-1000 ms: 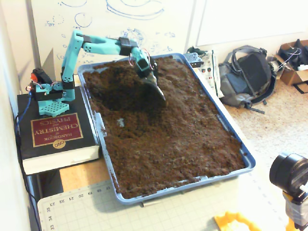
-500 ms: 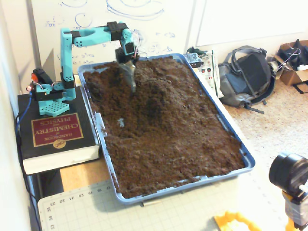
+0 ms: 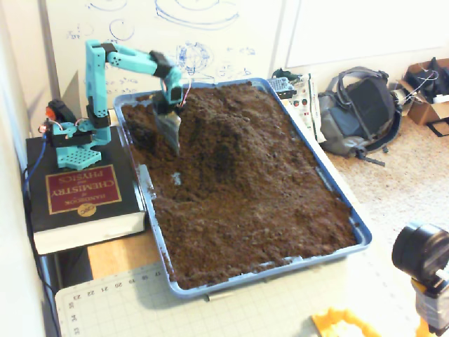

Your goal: Build a berm.

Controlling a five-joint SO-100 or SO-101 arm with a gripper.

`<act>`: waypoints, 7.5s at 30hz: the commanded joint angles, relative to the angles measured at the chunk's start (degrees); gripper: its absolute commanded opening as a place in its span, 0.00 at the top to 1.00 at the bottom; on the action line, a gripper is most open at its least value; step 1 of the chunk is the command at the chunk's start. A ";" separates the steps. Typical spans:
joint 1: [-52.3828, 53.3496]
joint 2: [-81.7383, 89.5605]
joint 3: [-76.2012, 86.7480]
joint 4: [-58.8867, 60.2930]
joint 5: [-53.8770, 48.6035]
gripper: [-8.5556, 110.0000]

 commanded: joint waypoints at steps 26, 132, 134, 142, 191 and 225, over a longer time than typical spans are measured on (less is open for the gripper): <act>2.55 -9.58 -10.28 -13.01 0.97 0.93; -20.74 -0.79 -12.92 -14.59 36.39 0.93; -19.78 0.09 -12.83 -14.59 36.39 0.93; -16.00 3.78 -11.95 -14.41 36.12 0.93; 2.29 -28.13 -68.12 -32.78 13.62 0.93; -1.05 -31.55 -36.74 -34.10 13.27 0.93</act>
